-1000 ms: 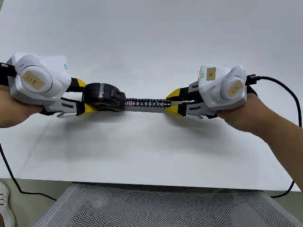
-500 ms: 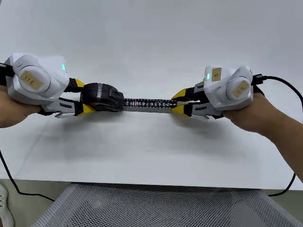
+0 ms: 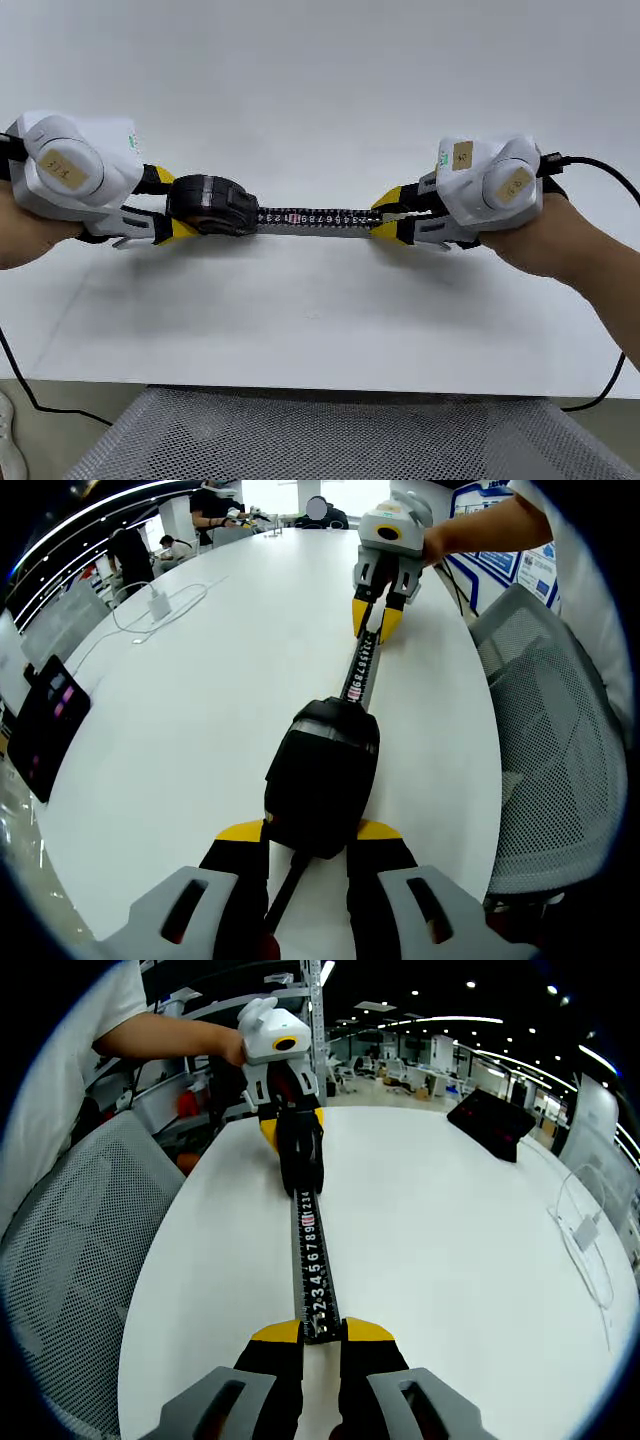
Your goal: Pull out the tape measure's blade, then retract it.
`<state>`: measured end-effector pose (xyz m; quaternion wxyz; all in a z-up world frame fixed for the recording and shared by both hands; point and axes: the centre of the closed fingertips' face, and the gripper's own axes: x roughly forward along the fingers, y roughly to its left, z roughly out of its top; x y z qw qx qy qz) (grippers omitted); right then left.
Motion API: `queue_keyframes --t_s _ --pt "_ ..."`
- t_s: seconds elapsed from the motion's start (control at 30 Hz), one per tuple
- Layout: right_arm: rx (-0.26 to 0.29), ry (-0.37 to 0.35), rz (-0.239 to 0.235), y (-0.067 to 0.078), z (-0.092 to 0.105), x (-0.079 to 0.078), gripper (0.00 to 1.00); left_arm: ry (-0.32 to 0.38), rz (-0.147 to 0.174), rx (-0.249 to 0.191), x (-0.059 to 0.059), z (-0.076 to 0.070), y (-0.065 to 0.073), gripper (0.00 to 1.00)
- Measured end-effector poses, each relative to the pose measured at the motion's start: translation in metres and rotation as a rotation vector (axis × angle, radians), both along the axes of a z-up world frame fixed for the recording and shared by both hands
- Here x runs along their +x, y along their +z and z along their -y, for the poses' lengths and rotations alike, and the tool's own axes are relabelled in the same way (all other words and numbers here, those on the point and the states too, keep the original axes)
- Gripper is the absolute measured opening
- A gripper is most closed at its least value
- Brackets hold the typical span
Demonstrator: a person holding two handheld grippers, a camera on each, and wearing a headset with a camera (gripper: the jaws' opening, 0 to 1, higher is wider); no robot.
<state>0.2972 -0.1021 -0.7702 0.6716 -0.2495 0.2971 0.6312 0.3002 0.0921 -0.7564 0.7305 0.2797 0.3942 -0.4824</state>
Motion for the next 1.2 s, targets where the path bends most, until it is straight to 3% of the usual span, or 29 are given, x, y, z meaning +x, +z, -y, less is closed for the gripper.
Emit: queue_keyframes --t_s 1.2 --pt "-0.111 -0.009 0.002 -0.004 0.05 0.0 0.09 0.003 -0.006 0.002 0.0 0.0 0.0 0.23"
